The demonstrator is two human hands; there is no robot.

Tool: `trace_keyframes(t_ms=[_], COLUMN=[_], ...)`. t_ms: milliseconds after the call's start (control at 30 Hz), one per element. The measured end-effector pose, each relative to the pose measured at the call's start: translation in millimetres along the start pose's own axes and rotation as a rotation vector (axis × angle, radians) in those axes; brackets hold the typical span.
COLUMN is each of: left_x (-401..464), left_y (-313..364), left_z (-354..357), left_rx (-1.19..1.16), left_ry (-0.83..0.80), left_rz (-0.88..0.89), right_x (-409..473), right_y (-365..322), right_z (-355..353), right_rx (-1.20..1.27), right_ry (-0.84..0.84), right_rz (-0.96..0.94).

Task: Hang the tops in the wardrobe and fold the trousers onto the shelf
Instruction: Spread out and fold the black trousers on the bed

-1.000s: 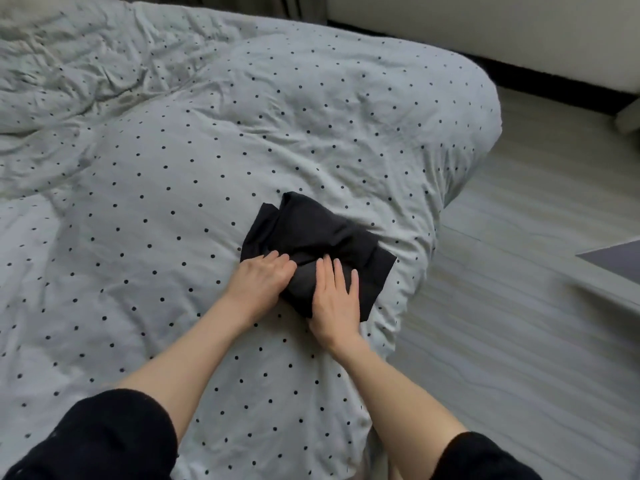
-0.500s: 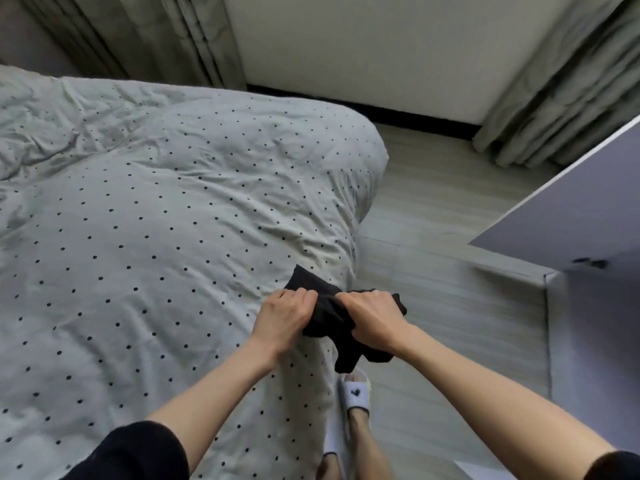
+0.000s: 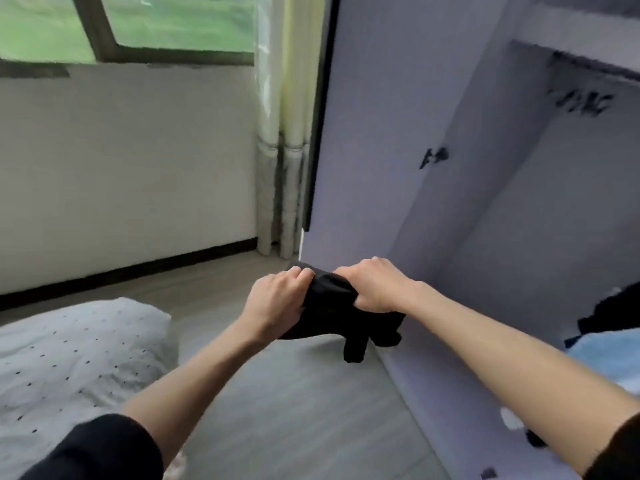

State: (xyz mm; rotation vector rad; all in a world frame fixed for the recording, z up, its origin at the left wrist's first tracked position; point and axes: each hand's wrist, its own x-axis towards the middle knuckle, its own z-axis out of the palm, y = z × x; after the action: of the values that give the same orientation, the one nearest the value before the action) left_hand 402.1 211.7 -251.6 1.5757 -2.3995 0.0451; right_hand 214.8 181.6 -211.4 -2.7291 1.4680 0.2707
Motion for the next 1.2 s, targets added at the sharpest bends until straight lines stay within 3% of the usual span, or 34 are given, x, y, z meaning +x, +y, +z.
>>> trace_keyframes(t_ms=[367,633,967,1100,1200], left_x=[306.3,443.4,524.9,548.0,568.8], left_y=[137.9,214.3,334.9,393.1,451.2], left_z=[-113.8,-260.6,-328.1,-327.8,-308.8], left_rx=[-0.042,-0.176,-0.332,-0.351,-0.354], left_ry=[0.112,0.263,0.447,0.634,0.864], left_rz=[0.562,0.917,1.042,0.986,0.936], right_x=[-79.6,-132.5,-198.6,-229.7,-261.7], right_y=[220.2,289.4,356.3,397.9,441.3], right_z=[-182.2,-336.6,-433.1,-444.5,-438.3], right_rx=[0.202,0.183,-0.081,-0.284,-0.585], right_ry=[0.110,0.339,0.439,0.454,0.508], right_rz=[0.608,0.932,1.159,1.204,1.205])
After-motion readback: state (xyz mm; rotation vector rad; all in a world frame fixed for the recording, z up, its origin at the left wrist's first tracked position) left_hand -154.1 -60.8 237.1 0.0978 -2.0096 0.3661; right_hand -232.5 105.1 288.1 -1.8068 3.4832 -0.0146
